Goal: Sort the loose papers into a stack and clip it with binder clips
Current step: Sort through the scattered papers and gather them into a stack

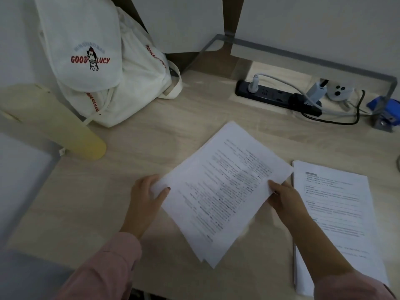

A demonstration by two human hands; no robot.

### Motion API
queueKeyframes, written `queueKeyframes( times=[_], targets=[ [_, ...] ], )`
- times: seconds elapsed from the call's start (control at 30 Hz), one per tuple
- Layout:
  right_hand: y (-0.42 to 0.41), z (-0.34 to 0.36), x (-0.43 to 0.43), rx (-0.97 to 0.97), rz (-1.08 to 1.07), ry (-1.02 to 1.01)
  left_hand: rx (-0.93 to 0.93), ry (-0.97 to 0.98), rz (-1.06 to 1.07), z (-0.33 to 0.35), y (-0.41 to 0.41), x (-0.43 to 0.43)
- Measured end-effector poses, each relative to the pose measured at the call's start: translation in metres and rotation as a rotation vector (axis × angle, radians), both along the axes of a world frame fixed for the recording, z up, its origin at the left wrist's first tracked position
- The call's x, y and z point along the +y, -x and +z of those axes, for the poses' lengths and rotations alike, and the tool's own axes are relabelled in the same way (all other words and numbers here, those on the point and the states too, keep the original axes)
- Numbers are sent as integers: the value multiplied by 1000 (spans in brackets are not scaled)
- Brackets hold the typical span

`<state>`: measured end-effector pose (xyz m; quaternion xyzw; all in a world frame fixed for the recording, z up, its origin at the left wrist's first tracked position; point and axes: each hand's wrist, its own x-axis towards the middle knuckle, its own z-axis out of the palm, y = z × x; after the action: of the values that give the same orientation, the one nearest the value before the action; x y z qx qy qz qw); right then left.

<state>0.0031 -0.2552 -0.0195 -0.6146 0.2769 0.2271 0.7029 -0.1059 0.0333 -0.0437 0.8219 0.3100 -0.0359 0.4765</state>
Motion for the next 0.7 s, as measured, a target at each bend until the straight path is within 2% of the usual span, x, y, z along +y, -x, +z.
queueKeyframes(
  times=[0.07, 0.13, 0.2, 0.27, 0.4, 0.5, 0.6, 0.7],
  targets=[
    [-5, 4, -3, -12, -139, -172, 5, 140, 132, 7, 2, -2],
    [-7, 6, -4, -3, -242, -304, -7, 364, 241, 14, 2, -8],
    [-3, 9, 1, 33, -267, -376, -56, 654, 351, 17, 0, -17],
    [7, 11, 11, 80, -256, -423, -59, 841, 385, 18, -3, -32],
    [36, 9, 30, 197, -188, -467, 50, 835, 236, 18, -20, -72],
    [52, 2, 33, 275, -147, -488, 26, 759, 96, 22, -38, -95],
    [59, -1, 23, 310, 14, -461, -8, 746, 162, 18, -51, -107],
    [54, -1, -3, 203, 151, -425, 105, 659, 241, 9, -62, -103]
  ],
)
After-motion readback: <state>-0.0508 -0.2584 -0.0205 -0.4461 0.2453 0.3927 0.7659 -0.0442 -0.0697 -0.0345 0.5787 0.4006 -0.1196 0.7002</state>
